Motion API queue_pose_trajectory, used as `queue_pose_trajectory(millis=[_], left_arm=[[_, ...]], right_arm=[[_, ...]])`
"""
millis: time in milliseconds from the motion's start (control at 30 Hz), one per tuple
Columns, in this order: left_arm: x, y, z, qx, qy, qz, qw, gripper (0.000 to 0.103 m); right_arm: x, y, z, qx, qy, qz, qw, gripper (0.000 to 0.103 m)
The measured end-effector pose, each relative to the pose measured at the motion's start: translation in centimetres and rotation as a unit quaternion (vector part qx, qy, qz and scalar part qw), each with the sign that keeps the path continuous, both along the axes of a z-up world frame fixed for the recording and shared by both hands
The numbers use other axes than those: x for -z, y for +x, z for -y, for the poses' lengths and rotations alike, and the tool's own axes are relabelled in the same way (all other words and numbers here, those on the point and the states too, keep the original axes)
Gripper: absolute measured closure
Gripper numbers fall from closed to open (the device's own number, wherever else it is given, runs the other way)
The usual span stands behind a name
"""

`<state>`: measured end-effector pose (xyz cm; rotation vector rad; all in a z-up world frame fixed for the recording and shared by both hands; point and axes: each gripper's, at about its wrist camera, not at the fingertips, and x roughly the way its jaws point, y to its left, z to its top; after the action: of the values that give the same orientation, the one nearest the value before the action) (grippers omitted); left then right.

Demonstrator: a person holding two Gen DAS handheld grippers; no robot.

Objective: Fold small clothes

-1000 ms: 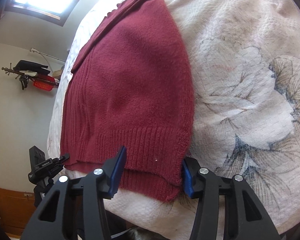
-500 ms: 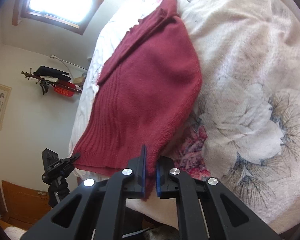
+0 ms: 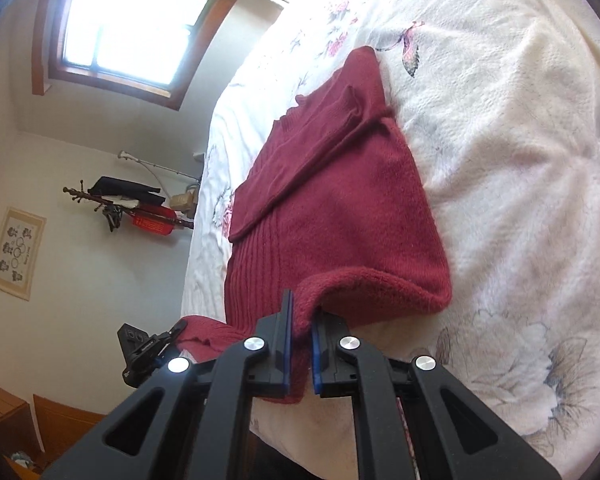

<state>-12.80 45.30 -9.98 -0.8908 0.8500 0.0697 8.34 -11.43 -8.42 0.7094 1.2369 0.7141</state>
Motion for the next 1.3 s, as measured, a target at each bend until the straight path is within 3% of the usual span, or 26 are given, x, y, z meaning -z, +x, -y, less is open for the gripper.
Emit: queue_pose_trajectory(millis=[367,467,600,633,667,733,800,900,1000,1133,1300], left_arm=[[3.9,7.9,-2.9,-0.009,0.014,-0.067,0.9976,0.098],[5.1,9.1,-3.7,-0.015,-0.005,-0.083,0.9964,0.095],[5.7,9.6,-5.0,-0.033,-0.058,-0.093,0.9935,0.089],[5.5,9.4,-5.2,-0.032,-0.068,-0.087,0.9934,0.088],[5.1,9.2,-5.2,-0.028,-0.074,-0.078,0.9939,0.084],[4.0,8.7,-5.4,-0.018,-0.080,-0.055,0.9951,0.074],[2.7,7.6,-5.9,-0.016,-0.070,-0.034,0.9969,0.062],[1.7,6.2,-7.1,-0.021,-0.061,-0.033,0.9974,0.061],[0.7,5.4,-7.7,-0.020,-0.018,-0.049,0.9985,0.061],[0.5,5.6,-7.0,-0.002,0.038,-0.058,0.9976,0.059],[1.1,8.1,-4.0,0.050,0.110,-0.074,0.9898,0.055]], right_arm=[[4.8,8.2,-1.9,0.020,-0.012,-0.064,0.998,0.096],[6.1,9.6,-2.1,0.032,-0.016,-0.089,0.995,0.095],[6.7,11.0,-1.9,0.052,-0.045,-0.106,0.992,0.078],[6.4,11.1,-1.5,0.058,-0.051,-0.099,0.992,0.065],[6.0,11.1,-1.2,0.062,-0.059,-0.090,0.992,0.061],[4.9,10.8,-0.7,0.060,-0.079,-0.074,0.992,0.061],[3.7,10.3,-0.4,0.055,-0.108,-0.054,0.991,0.061],[1.6,9.6,-0.2,0.043,-0.140,-0.018,0.989,0.061],[0.2,8.6,-0.3,0.037,-0.143,0.014,0.989,0.060],[0.1,7.8,-1.4,0.014,-0.159,0.025,0.987,0.057],[0.5,7.7,-3.2,-0.016,-0.186,0.032,0.982,0.056]])
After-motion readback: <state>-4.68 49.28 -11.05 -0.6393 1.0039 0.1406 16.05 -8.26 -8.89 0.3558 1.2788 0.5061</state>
